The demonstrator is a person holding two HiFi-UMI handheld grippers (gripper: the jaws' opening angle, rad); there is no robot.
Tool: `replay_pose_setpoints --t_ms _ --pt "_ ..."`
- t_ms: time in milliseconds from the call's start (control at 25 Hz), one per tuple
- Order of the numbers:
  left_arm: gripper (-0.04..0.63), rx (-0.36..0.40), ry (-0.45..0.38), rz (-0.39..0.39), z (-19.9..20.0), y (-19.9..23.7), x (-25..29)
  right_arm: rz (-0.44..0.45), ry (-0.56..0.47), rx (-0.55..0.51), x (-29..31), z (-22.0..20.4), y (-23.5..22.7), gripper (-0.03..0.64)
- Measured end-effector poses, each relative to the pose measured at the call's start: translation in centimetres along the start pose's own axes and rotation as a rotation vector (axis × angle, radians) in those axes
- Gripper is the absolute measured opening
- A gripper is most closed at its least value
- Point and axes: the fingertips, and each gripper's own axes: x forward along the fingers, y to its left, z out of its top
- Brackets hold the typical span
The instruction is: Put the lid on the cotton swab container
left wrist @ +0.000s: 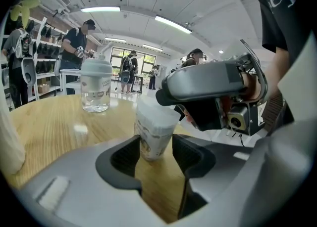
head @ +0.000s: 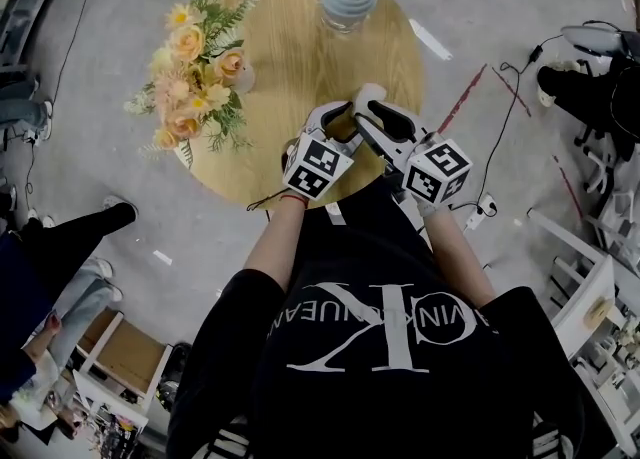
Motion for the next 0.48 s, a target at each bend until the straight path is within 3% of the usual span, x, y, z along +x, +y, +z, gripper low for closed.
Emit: replay_pose_setpoints --t_ms 320,480 --pt "0.213 -0.011 0.0 0.006 -0.1 0.1 0.0 -0.066 0.037 -0.037 0.4 -0.2 -1.2 0.063" --pt "0.212 -0.017 -0.001 0.006 -0.1 0.1 0.0 -0.08 0.073 -0.097 0.7 -0.4 -1.2 0.046"
